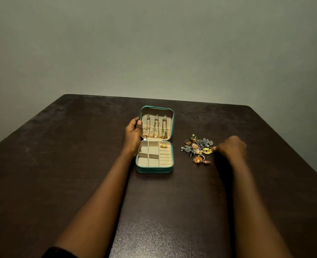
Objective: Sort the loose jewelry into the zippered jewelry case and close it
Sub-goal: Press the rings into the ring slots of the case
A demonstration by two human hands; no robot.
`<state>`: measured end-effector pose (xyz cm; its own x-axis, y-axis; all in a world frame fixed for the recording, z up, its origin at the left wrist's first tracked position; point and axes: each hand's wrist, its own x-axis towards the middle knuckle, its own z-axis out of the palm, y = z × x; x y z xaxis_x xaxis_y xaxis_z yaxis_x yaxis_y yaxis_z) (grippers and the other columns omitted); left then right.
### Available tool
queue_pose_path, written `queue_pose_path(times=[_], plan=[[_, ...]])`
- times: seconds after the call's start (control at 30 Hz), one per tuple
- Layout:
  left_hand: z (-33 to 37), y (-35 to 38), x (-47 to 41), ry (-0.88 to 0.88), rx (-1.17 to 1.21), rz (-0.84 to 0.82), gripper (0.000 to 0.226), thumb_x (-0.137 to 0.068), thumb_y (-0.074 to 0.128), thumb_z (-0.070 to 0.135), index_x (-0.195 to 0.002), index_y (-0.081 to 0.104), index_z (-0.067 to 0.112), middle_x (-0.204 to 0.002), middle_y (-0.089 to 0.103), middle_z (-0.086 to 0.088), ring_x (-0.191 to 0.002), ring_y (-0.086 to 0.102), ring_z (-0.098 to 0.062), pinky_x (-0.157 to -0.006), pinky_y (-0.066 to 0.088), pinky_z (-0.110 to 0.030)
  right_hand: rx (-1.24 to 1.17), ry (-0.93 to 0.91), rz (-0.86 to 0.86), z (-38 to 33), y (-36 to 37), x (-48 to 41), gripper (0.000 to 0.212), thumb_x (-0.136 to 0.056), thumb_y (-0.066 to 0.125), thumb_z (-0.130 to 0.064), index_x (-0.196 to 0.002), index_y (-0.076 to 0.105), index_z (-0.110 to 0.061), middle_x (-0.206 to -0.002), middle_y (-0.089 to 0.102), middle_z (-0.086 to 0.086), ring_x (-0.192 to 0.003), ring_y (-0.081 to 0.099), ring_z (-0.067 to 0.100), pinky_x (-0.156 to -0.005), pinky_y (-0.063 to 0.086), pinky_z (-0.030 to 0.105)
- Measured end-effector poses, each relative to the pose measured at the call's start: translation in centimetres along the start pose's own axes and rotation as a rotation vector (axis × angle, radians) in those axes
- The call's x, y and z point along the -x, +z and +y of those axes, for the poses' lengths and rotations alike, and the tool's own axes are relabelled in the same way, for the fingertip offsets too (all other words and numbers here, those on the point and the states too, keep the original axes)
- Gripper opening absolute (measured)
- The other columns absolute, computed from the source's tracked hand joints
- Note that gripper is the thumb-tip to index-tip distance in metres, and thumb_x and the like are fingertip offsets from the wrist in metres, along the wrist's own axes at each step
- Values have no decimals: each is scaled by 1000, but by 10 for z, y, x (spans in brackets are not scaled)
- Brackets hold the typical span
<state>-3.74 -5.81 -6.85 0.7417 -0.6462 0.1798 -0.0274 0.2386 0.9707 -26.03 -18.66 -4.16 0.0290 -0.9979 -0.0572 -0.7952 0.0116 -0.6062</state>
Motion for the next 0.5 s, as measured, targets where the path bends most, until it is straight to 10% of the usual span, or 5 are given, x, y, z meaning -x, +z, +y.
queue_pose_path(times=[0.5], plan=[[-3, -1, -2, -14, -15, 1, 30, -101, 33, 15, -121, 50, 2, -93, 62, 2, -86, 61, -13, -78, 52, -31, -113, -148, -85, -7, 3, 5, 22, -85, 64, -16, -85, 70, 4, -92, 70, 19, -82, 63, 24, -78, 50, 33]])
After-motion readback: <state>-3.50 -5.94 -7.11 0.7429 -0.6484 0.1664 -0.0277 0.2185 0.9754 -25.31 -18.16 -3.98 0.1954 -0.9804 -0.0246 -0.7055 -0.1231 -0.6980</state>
